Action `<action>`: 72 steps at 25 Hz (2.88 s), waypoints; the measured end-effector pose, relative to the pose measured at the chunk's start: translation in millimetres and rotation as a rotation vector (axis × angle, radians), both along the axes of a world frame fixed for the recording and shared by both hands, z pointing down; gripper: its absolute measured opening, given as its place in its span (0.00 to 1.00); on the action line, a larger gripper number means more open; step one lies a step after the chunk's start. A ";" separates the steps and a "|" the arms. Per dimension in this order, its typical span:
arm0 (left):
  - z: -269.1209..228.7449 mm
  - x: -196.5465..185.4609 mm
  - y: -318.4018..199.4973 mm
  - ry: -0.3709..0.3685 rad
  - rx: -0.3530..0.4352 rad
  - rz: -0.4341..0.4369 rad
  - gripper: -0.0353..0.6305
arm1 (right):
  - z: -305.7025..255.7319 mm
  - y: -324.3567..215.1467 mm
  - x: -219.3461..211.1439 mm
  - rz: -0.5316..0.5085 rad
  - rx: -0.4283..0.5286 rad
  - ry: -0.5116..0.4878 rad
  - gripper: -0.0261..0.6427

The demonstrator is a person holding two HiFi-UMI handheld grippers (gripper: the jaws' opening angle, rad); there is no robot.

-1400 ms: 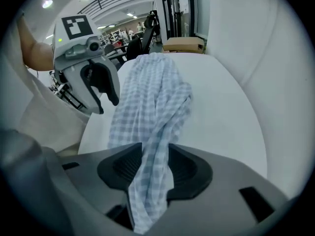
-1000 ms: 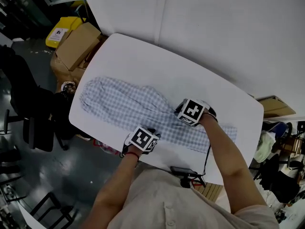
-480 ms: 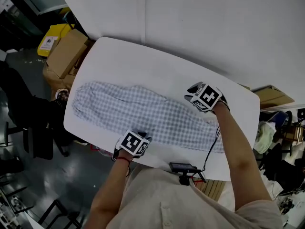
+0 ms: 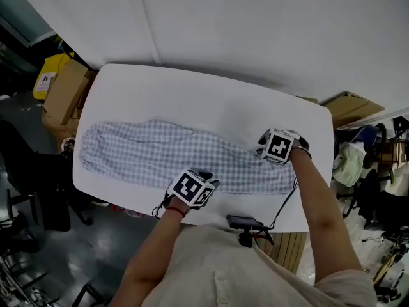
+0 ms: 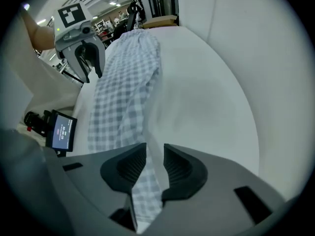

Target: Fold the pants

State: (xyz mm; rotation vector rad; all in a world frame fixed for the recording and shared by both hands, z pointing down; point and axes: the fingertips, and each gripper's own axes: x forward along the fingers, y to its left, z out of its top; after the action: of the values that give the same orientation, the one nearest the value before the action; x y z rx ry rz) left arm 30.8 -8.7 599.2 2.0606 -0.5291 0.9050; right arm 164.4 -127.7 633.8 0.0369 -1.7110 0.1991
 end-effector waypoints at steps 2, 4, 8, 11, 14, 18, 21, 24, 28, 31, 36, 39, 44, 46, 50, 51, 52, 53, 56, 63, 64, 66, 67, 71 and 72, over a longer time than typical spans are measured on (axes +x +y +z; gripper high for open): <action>8.4 21.6 -0.1 -0.010 -0.011 0.030 0.23 | 8.4 4.7 4.5 0.000 0.000 -0.002 0.22; 21.5 34.4 4.6 -0.044 -0.033 0.058 0.23 | 16.2 11.0 6.7 -0.005 -0.005 -0.004 0.22; 46.7 34.0 16.7 -0.127 -0.066 0.095 0.23 | 20.8 14.5 5.1 -0.018 0.049 -0.016 0.22; 49.4 31.0 15.9 -0.127 -0.079 0.079 0.23 | 20.4 -1.5 21.5 0.021 0.176 0.014 0.16; 49.0 35.0 13.7 -0.114 -0.097 0.069 0.23 | 21.1 -20.7 50.3 0.129 0.238 0.030 0.14; 48.2 46.6 9.8 -0.133 -0.089 0.081 0.23 | 20.4 -30.6 63.2 0.283 0.172 -0.023 0.16; 37.1 52.7 4.0 -0.101 -0.066 0.071 0.23 | 6.5 -34.1 68.1 0.473 0.105 -0.182 0.17; 15.8 67.2 -3.7 -0.012 -0.043 0.053 0.23 | -25.2 -28.9 97.6 0.604 0.115 -0.301 0.21; -1.1 114.7 1.6 0.042 -0.001 0.171 0.23 | -34.6 2.3 154.3 0.532 0.177 -0.219 0.22; -8.5 170.2 11.7 0.072 0.071 0.263 0.18 | -27.4 15.2 179.1 0.484 0.199 -0.152 0.22; 11.2 242.8 24.4 -0.049 0.195 0.407 0.17 | -12.1 29.2 162.2 0.428 0.160 -0.171 0.21; 35.6 254.5 25.7 -0.167 0.161 0.414 0.17 | 7.0 34.8 149.8 0.351 0.155 -0.115 0.19; 47.4 285.0 40.5 -0.166 0.041 0.399 0.18 | 19.5 34.6 172.3 0.294 0.173 -0.019 0.19; 47.4 303.0 43.8 -0.140 0.005 0.390 0.18 | 21.1 33.4 184.5 0.318 0.168 -0.013 0.19; 39.2 325.4 43.0 -0.048 -0.074 0.338 0.19 | 5.8 31.4 207.2 0.557 0.147 -0.136 0.18; 33.4 324.3 41.9 -0.015 -0.081 0.319 0.19 | -5.5 32.6 212.9 0.675 0.142 -0.217 0.17; 25.6 321.0 40.9 0.025 -0.087 0.300 0.19 | -17.1 37.6 218.7 0.799 0.132 -0.302 0.17; 16.8 316.5 40.2 0.068 -0.095 0.281 0.19 | -26.8 47.1 224.3 0.914 0.116 -0.376 0.17; -6.3 304.3 34.5 0.169 -0.122 0.228 0.19 | -33.9 90.1 236.3 1.162 0.052 -0.461 0.21; -23.4 290.2 6.8 0.222 -0.146 0.113 0.19 | 6.7 144.4 240.7 1.441 0.072 -0.255 0.27; -24.7 287.9 4.2 0.229 -0.155 0.090 0.18 | 10.2 146.2 241.9 1.467 0.083 -0.232 0.27; -25.8 281.6 0.3 0.238 -0.169 0.056 0.18 | 16.1 148.8 243.5 1.488 0.115 -0.167 0.27; -25.8 278.1 -1.4 0.241 -0.174 0.042 0.18 | 18.2 149.2 242.7 1.481 0.131 -0.134 0.24; -24.8 269.1 -8.3 0.237 -0.192 -0.001 0.18 | 20.4 146.4 230.0 1.460 0.121 -0.131 0.10; -24.4 268.2 -9.4 0.231 -0.200 -0.006 0.18 | 18.5 145.7 228.4 1.466 0.126 -0.151 0.10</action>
State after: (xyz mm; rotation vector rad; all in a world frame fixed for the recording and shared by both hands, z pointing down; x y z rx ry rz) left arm 299.0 -18.1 574.8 1.9468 -0.3077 0.6758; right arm 392.7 18.0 652.3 1.4026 -1.5287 1.1741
